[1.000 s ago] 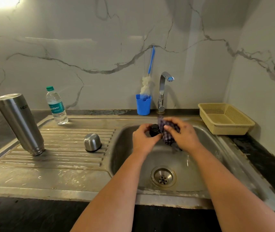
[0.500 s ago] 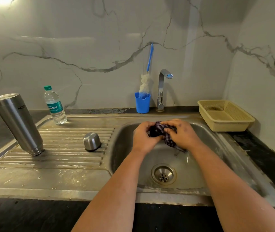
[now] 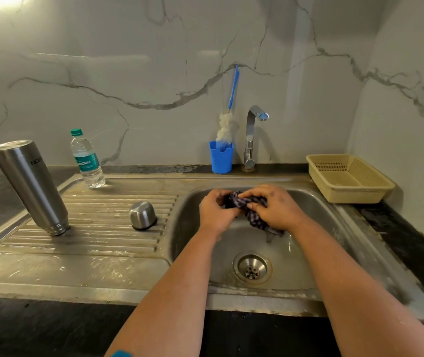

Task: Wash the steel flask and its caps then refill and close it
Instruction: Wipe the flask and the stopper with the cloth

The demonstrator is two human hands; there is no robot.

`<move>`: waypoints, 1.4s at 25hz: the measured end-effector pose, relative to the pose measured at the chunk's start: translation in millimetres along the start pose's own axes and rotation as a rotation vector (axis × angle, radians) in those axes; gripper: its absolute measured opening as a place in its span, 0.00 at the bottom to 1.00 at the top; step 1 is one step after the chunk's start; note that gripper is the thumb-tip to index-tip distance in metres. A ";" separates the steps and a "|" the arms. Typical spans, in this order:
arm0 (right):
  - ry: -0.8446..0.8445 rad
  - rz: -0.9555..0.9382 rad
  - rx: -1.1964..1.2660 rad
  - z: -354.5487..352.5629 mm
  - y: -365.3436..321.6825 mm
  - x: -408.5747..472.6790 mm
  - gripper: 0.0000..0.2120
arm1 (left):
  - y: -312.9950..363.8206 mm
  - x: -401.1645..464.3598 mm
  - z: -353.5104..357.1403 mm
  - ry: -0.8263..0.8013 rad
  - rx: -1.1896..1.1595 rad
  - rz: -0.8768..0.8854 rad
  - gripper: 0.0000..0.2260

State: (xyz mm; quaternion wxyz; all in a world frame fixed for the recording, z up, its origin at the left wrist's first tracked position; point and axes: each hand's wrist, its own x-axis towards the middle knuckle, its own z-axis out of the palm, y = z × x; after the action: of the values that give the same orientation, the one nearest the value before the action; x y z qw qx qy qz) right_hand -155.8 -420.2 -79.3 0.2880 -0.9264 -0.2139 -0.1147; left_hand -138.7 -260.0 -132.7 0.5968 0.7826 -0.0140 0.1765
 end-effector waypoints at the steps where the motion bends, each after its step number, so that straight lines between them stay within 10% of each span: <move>1: 0.019 0.026 -0.013 -0.6 1.6 1.8 0.14 | 1.2 0.2 -0.2 -0.014 -0.011 -0.005 0.22; 8: -0.020 0.023 0.013 -4.9 -0.9 1.7 0.14 | -2.9 3.8 1.5 -0.001 -0.078 -0.063 0.22; 14: 0.104 0.206 0.153 -11.2 11.6 -5.6 0.14 | 7.2 -1.0 2.2 -0.335 -0.385 -0.080 0.20; 20: 0.047 0.269 0.335 -4.3 6.6 -2.6 0.17 | 19.1 -0.9 -1.8 -0.199 -0.679 -0.344 0.11; 35: 0.155 0.275 0.239 1.9 8.6 -1.2 0.14 | 10.9 -0.8 -3.1 -0.346 -0.529 -0.239 0.11</move>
State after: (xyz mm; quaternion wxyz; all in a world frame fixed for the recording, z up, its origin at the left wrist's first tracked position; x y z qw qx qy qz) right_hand -152.7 -425.9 -85.4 0.4247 -0.8944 -0.0749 -0.1189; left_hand -142.8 -260.4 -122.0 0.7844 0.6151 -0.0684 -0.0401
